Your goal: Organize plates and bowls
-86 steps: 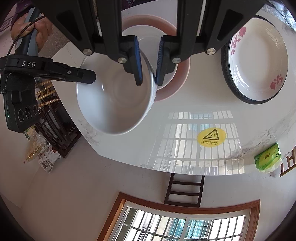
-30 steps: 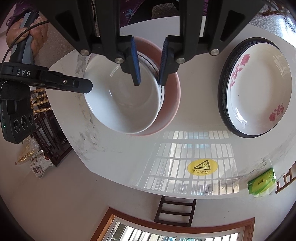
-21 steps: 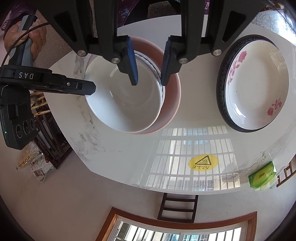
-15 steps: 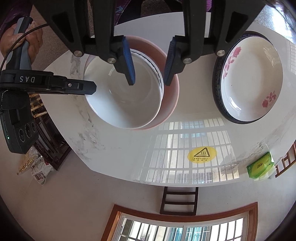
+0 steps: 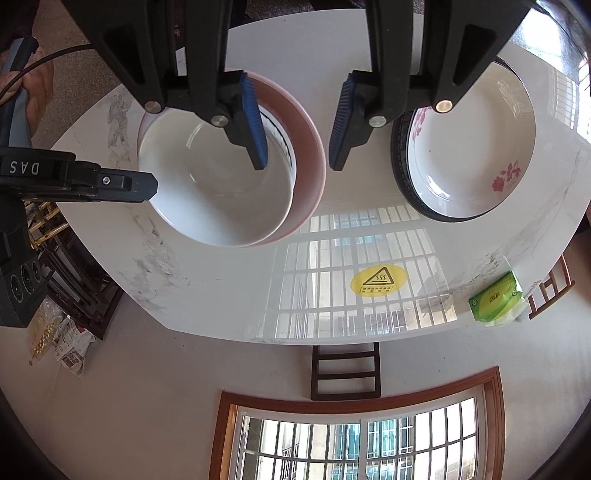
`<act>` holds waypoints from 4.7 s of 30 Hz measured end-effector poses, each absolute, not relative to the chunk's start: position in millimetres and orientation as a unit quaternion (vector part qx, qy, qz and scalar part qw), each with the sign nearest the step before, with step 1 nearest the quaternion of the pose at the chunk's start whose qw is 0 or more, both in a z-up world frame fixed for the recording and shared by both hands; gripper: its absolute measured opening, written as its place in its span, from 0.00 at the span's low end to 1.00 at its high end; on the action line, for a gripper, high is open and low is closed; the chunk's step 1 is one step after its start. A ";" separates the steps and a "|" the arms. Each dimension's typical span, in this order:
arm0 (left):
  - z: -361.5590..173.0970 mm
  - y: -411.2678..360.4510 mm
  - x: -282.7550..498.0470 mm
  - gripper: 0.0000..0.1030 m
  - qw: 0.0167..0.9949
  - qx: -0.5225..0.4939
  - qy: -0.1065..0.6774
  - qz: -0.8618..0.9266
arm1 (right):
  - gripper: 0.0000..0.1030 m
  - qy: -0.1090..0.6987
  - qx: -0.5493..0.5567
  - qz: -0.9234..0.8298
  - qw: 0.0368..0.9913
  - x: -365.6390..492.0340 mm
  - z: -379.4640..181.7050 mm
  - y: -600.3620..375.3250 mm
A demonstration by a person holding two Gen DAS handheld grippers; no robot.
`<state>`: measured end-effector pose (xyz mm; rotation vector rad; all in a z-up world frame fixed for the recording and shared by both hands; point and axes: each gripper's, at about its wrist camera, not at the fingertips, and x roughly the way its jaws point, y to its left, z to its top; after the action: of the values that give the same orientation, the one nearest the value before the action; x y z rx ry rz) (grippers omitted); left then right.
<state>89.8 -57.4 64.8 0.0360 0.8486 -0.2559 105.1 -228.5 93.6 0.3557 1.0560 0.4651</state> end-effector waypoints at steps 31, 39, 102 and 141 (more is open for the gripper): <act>60.3 -48.5 76.1 0.62 0.927 0.046 0.360 -0.090 | 0.46 0.409 0.156 0.154 0.886 71.3 91.0 -236.0; 52.6 -35.1 80.7 0.62 0.921 0.036 0.379 -0.077 | 0.48 0.396 0.148 0.128 0.897 59.9 87.6 -242.9; 28.8 -32.8 108.3 0.73 0.901 0.030 0.426 -0.074 | 0.67 0.452 0.145 0.102 0.874 89.1 63.2 -246.0; 24.3 -23.7 129.5 0.73 0.866 -0.008 0.492 -0.089 | 0.92 0.615 0.104 0.112 0.773 152.7 42.9 -242.9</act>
<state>129.5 -23.7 24.3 -0.0177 1.0298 -0.1855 152.7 -242.9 42.9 0.2248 1.3328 0.2435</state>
